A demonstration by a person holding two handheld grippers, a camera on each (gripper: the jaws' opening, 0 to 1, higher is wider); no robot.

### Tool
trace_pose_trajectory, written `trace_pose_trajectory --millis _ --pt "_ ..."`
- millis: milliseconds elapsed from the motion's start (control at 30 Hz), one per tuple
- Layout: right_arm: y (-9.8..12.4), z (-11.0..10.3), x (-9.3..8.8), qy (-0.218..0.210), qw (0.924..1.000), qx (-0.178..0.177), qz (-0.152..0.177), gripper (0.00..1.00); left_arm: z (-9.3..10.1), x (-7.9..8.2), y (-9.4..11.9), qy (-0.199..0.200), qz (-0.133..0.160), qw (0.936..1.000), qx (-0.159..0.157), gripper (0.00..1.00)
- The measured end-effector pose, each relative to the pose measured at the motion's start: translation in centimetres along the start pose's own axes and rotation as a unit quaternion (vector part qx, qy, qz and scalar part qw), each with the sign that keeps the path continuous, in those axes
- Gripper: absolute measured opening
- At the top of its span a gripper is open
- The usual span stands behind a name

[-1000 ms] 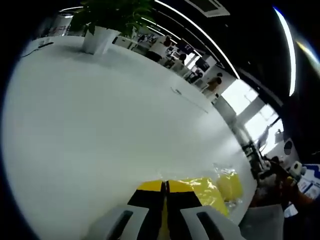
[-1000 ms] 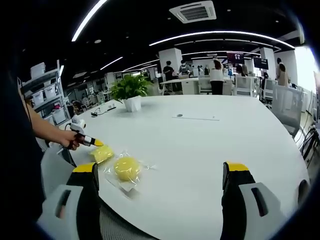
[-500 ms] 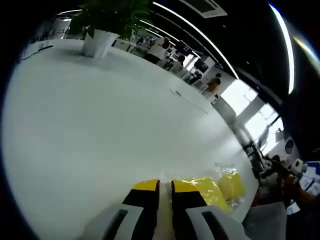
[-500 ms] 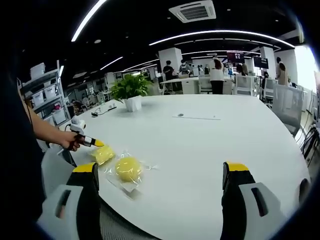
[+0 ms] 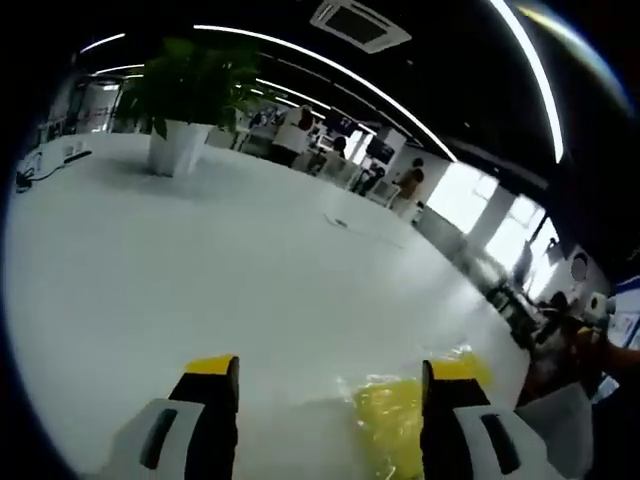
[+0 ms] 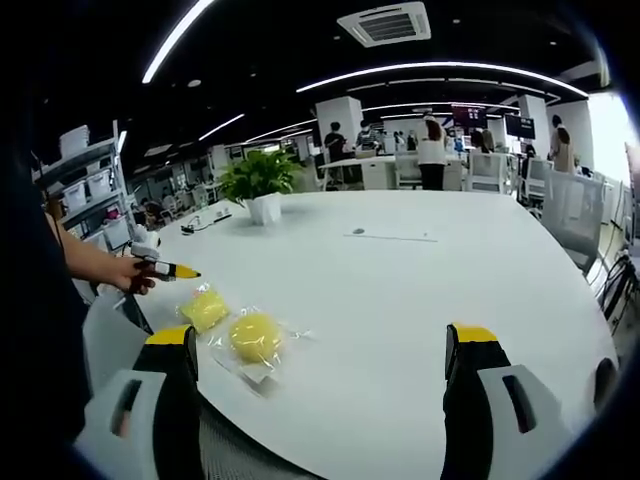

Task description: Compare the silicone blocks by pressing each to a similar depth, holding the contact briefly, and releasing to observe deformation and rebound differences across the visible hardness samples.

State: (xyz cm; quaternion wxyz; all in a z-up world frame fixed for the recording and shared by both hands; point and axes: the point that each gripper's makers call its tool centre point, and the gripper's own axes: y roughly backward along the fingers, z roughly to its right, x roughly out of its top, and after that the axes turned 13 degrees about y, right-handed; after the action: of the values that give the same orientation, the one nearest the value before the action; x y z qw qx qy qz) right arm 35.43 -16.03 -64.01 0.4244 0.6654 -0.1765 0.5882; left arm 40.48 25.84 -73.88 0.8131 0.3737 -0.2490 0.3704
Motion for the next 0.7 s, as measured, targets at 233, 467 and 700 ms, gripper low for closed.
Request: trace_pose_trajectory --millis 233,467,700 --pt "-0.3 0.3 0.4 0.01 0.9999 0.0 0.005 0.97 1.1 2.3 3.5 -0.058 0.033 0.9978 -0.003 1.0" --pt "-0.6 0.9 0.7 0.017 0.9998 -0.005 0.011 0.97 1.1 3.2 6.4 -0.106 0.041 0.9935 0.007 1.0" --pt "-0.5 1.5 0.0 0.02 0.9997 -0.008 0.008 0.97 1.8 2.7 8.7 -0.122 0.034 0.9919 0.01 1.0"
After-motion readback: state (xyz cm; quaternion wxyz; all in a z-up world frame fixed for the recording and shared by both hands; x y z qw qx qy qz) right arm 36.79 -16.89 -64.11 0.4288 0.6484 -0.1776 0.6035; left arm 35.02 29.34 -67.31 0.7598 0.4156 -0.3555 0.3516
